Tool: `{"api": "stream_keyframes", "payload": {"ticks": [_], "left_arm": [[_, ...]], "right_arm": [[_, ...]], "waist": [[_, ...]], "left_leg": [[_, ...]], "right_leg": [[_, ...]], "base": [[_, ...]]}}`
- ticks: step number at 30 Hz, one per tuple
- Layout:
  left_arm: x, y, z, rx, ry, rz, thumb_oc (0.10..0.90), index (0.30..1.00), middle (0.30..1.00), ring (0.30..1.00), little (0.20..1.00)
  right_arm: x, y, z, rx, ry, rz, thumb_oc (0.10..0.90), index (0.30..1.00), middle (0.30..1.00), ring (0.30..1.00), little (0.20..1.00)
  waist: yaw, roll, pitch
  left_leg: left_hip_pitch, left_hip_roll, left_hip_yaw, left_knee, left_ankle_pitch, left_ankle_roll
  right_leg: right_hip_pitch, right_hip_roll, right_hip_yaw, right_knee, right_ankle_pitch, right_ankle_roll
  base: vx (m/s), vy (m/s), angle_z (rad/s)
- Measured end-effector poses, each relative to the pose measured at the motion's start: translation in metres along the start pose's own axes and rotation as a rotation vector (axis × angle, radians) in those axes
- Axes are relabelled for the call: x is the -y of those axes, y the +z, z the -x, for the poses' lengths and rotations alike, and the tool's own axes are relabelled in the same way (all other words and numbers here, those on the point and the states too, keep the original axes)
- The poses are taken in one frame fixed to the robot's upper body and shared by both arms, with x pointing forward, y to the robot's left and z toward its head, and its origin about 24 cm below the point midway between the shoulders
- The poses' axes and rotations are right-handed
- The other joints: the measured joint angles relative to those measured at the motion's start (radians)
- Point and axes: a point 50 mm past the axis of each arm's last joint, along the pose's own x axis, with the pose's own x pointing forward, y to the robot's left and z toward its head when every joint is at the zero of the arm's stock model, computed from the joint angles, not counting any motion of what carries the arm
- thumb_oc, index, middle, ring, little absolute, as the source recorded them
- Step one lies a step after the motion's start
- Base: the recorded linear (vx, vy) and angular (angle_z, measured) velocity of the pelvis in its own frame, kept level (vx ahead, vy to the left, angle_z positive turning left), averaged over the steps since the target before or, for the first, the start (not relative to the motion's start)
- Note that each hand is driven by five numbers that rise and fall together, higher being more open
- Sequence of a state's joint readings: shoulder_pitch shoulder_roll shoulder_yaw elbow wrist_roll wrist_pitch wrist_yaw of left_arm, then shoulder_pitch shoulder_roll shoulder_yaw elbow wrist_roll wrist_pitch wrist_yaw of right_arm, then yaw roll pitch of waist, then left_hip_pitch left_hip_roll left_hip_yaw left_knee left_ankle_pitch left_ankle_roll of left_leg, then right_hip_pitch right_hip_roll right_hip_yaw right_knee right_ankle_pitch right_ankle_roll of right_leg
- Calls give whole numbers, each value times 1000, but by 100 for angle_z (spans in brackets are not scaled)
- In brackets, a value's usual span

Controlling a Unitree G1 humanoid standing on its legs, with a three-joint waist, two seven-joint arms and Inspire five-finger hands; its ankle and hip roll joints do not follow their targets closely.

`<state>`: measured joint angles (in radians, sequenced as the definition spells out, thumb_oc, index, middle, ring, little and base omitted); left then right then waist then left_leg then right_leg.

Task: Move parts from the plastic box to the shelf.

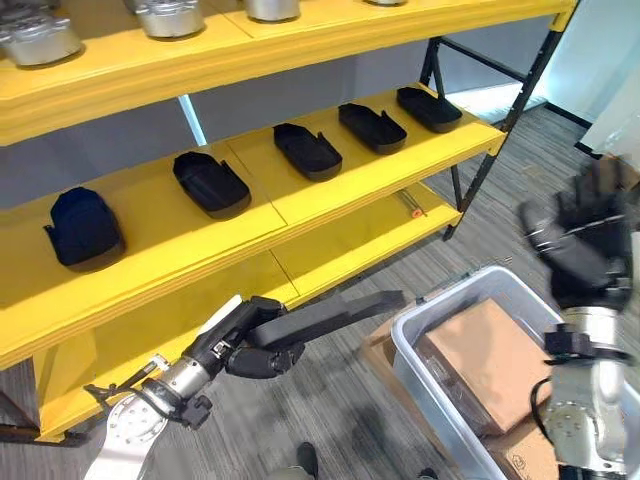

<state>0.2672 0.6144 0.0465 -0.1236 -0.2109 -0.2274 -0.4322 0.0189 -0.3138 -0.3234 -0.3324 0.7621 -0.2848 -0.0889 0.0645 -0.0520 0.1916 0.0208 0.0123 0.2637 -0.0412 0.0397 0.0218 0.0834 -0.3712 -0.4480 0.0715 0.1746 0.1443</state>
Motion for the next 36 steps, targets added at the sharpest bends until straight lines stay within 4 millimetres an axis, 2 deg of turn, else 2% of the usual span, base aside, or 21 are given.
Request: {"api": "stream_keyframes", "payload": {"ticks": [3, 6, 7, 8, 9, 10, 11, 13, 14, 17, 21, 22, 23, 24, 25, 26, 27, 28, 32, 35, 36], "left_arm": [[5, -4, 5, -22, -23, 14, 400, 300, 300, 300, 300], [4, -5, 6, -30, -19, 21, 400, 300, 300, 300, 300], [3, -4, 5, -27, -16, 21, 400, 300, 300, 300, 300], [3, -4, 4, -26, -16, 26, 400, 300, 300, 300, 300], [4, -4, 1, -22, -21, 35, 400, 300, 300, 300, 300], [4, -1, 0, -12, -32, 29, 400, 300, 300, 300, 300], [5, -1, 1, -11, -33, 30, 400, 300, 300, 300, 300], [10, 3, 1, -20, -24, 46, 400, 300, 300, 300, 300], [11, 10, 0, 7, -25, 40, 400, 300, 300, 300, 300], [9, 27, -6, 104, -21, 3, 400, 300, 300, 300, 300], [2, 34, -5, 165, 6, 21, 400, 300, 300, 300, 300], [2, 36, -6, 182, 11, 25, 400, 300, 300, 300, 300], [2, 37, -7, 191, 8, 23, 400, 300, 300, 300, 300], [2, 39, -8, 198, 7, 19, 400, 300, 300, 300, 300], [1, 41, -10, 208, 3, 13, 400, 300, 300, 300, 300], [0, 41, -12, 209, -3, 9, 400, 300, 300, 300, 300], [-2, 43, -13, 217, -4, 5, 400, 300, 300, 300, 300], [-2, 42, -13, 227, 2, 34, 400, 300, 300, 300, 300], [-2, 40, -10, 246, 14, 121, 400, 300, 300, 300, 300], [-2, 36, -12, 237, 8, 135, 400, 300, 300, 300, 300], [0, 33, -12, 225, 5, 143, 400, 300, 300, 300, 300]], "right_arm": [[-7, 39, -10, 191, -21, 78, 900, 1000, 1000, 1000, 1000], [5, 62, -16, 270, -58, 225, 900, 1000, 1000, 1000, 1000], [10, 65, -13, 256, -53, 269, 900, 1000, 1000, 1000, 1000], [13, 62, -11, 216, -46, 282, 900, 1000, 1000, 1000, 1000], [17, 58, -8, 175, -39, 292, 900, 1000, 1000, 1000, 1000], [28, 47, 8, 43, -48, 308, 900, 1000, 1000, 1000, 1000], [33, 39, 16, -24, -51, 316, 900, 1000, 1000, 1000, 1000], [40, 17, 33, -200, -45, 389, 900, 1000, 1000, 1000, 1000], [43, 10, 38, -273, -32, 419, 900, 1000, 1000, 1000, 1000], [64, -20, 58, -493, -23, 471, 900, 1000, 1000, 1000, 1000], [89, -29, 76, -560, -135, 478, 900, 1000, 1000, 1000, 1000], [89, -30, 78, -544, -157, 456, 900, 1000, 1000, 1000, 1000], [88, -29, 79, -535, -157, 452, 900, 1000, 1000, 1000, 1000], [86, -28, 77, -526, -148, 451, 900, 1000, 1000, 1000, 1000], [84, -27, 75, -508, -140, 448, 900, 1000, 1000, 1000, 1000], [83, -28, 75, -503, -137, 449, 900, 1000, 1000, 1000, 1000], [78, -26, 74, -488, -123, 442, 900, 1000, 1000, 1000, 1000], [75, -24, 70, -471, -103, 444, 900, 1000, 1000, 1000, 1000], [71, -22, 53, -411, -73, 437, 900, 1000, 1000, 1000, 1000], [66, -22, 45, -389, -50, 435, 900, 1000, 1000, 1000, 1000], [65, -21, 44, -389, -30, 446, 900, 1000, 1000, 1000, 1000]], "waist": [[5, -2, 1], [-7, 0, 2], [-28, -1, 1], [-41, -1, 1], [-67, 9, 1], [-101, 12, 1], [-103, 4, -4], [-147, 9, -8], [-140, 14, -10], [-133, 27, -12], [-136, 59, -1], [-144, 82, 11], [-158, 84, 20], [-172, 100, 24], [-172, 117, 34], [-180, 99, 47], [-204, 91, 52], [-202, 77, 61], [-190, 100, 59], [-189, 104, 60], [-195, 111, 61]], "left_leg": [[21, -25, -2, -18, -4, 17], [60, -35, -25, -42, -3, 60], [46, -31, -52, -39, 3, 68], [44, -31, -77, -38, 3, 68], [40, -22, -116, -39, 6, 68], [39, -7, -168, -38, 11, 61], [42, -13, -185, -38, 7, 52], [46, 0, -270, -34, 16, 18], [38, 5, -272, -36, 23, 2], [-43, 28, -310, 22, 37, -20], [-110, 43, -276, 79, 50, -28], [-116, 49, -238, 77, 63, -40], [-118, 55, -206, 64, 69, -53], [-122, 60, -166, 64, 59, -47], [-115, 63, -126, 83, 11, -25], [-116, 75, -36, 126, -50, -24], [-119, 93, 20, 151, -60, -46], [-110, 106, -11, 148, -54, -54], [-41, 198, -98, 76, -26, -97], [-40, 250, -77, 76, -3, -123], [-49, 269, -60, 81, 1, -121]], "right_leg": [[0, -29, 1, 25, 31, 26], [-42, -57, 9, 119, 35, 82], [-37, -3, 39, 52, -30, 93], [-38, 46, 81, 2, -42, 89], [-35, 101, 165, -26, -76, 65], [-53, 192, 271, -61, -89, 38], [-67, 225, 301, -69, -80, 24], [-54, 326, 439, -50, -177, -50], [-46, 343, 453, -55, -172, -83], [-81, 370, 400, -38, -184, -106], [-115, 382, 342, -3, -205, -132], [-112, 383, 311, 9, -218, -148], [-114, 379, 282, 14, -226, -162], [-112, 379, 256, 17, -222, -180], [-116, 373, 242, 35, -229, -195], [-115, 352, 215, 37, -229, -210], [-114, 314, 187, 37, -232, -208], [-124, 301, 191, 37, -239, -206], [-130, 285, 196, 60, -228, -183], [-136, 246, 181, 103, -240, -158], [-139, 224, 176, 127, -255, -128]], "base": [[22, 171, 6], [65, 141, 14], [104, 16, 34], [119, -43, 67], [111, -58, 109], [140, -139, 116], [128, -136, 114], [21, -231, 101], [-4, -389, 66], [-32, -294, 56], [-28, -155, 56], [0, -38, 66], [0, 39, 72], [-2, 73, 58], [23, 122, 49], [78, 175, 69], [81, 170, 63], [85, 178, 53], [62, 201, 7], [50, 325, 15], [32, 467, 34]]}}
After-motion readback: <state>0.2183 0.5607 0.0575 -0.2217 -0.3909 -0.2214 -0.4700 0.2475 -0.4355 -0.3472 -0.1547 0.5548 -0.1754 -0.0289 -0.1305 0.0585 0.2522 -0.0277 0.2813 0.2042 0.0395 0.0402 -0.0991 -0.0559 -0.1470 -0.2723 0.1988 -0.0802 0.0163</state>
